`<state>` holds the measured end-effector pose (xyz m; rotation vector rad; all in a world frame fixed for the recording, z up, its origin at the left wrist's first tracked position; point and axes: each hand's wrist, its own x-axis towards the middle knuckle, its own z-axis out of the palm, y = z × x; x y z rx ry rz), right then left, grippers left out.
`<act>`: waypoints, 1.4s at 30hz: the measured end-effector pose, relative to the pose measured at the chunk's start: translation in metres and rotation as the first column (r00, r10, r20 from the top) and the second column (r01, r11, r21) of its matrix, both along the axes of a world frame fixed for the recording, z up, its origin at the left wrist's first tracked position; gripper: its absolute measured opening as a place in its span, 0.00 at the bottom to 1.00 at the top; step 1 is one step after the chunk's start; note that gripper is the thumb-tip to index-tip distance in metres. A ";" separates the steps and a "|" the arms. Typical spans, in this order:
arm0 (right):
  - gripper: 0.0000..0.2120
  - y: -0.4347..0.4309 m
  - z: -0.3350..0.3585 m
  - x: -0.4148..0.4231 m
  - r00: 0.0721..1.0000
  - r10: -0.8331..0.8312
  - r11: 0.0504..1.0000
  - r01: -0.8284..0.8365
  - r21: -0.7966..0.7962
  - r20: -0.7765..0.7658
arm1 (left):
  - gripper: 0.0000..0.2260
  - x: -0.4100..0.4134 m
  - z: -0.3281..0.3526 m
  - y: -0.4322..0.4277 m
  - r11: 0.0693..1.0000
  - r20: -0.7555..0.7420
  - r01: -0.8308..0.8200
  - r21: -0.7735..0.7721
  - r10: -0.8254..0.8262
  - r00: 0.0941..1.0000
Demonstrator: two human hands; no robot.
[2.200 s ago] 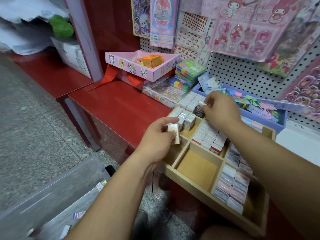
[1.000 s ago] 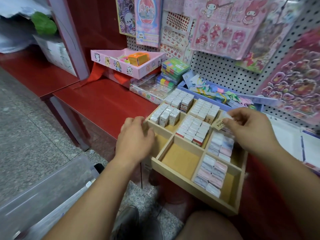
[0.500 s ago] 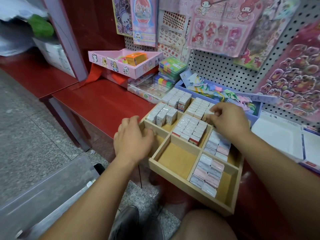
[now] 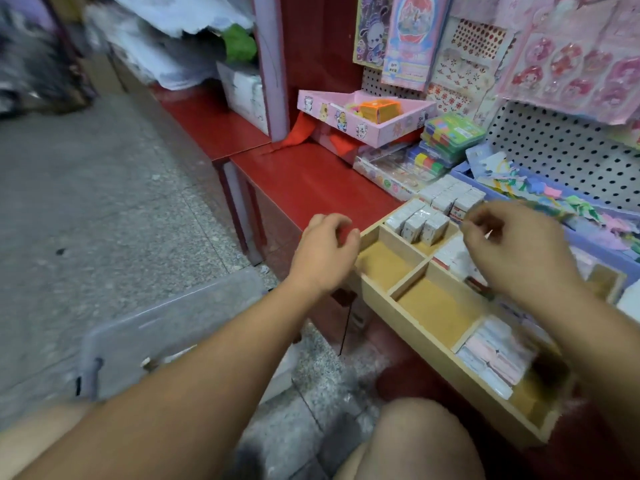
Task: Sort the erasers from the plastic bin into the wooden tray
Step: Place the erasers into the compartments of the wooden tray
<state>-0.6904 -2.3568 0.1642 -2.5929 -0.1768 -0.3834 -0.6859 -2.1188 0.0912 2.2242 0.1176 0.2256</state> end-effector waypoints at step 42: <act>0.27 0.312 -0.345 0.044 0.800 0.497 0.816 -0.563 -0.134 -0.338 | 0.62 -0.127 -0.411 0.342 0.840 -0.738 -0.505 0.198 0.467 0.488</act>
